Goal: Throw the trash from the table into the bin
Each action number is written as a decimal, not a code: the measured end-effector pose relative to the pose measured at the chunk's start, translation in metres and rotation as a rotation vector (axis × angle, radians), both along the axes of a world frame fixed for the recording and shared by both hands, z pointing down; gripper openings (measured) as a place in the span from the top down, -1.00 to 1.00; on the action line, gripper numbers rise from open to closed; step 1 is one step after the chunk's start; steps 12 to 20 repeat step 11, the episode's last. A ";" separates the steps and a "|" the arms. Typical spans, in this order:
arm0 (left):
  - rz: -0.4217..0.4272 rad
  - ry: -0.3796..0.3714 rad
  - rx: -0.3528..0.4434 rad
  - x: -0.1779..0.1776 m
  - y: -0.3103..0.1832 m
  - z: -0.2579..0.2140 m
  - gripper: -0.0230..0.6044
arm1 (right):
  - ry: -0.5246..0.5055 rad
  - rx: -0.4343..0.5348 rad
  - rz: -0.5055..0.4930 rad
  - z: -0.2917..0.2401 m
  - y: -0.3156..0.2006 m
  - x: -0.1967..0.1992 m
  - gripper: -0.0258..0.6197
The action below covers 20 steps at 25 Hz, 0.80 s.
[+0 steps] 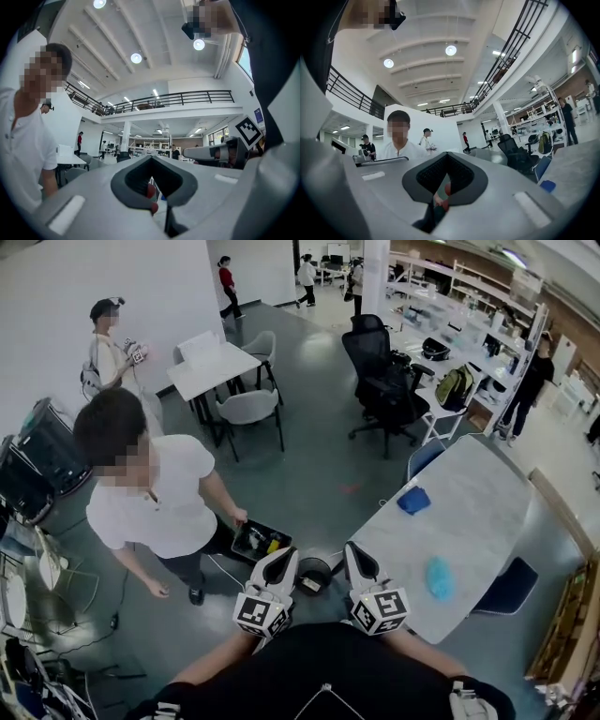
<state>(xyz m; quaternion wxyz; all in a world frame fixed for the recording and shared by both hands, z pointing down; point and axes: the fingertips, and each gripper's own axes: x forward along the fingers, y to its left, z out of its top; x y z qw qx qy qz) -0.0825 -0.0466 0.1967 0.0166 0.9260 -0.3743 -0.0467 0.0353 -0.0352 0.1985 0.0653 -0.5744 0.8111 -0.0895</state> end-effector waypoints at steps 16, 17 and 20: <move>-0.027 0.013 -0.006 -0.016 0.007 0.000 0.93 | 0.022 -0.017 -0.041 0.003 0.005 -0.023 0.84; -0.027 0.013 -0.006 -0.016 0.007 0.000 0.93 | 0.022 -0.017 -0.041 0.003 0.005 -0.023 0.84; -0.027 0.013 -0.006 -0.016 0.007 0.000 0.93 | 0.022 -0.017 -0.041 0.003 0.005 -0.023 0.84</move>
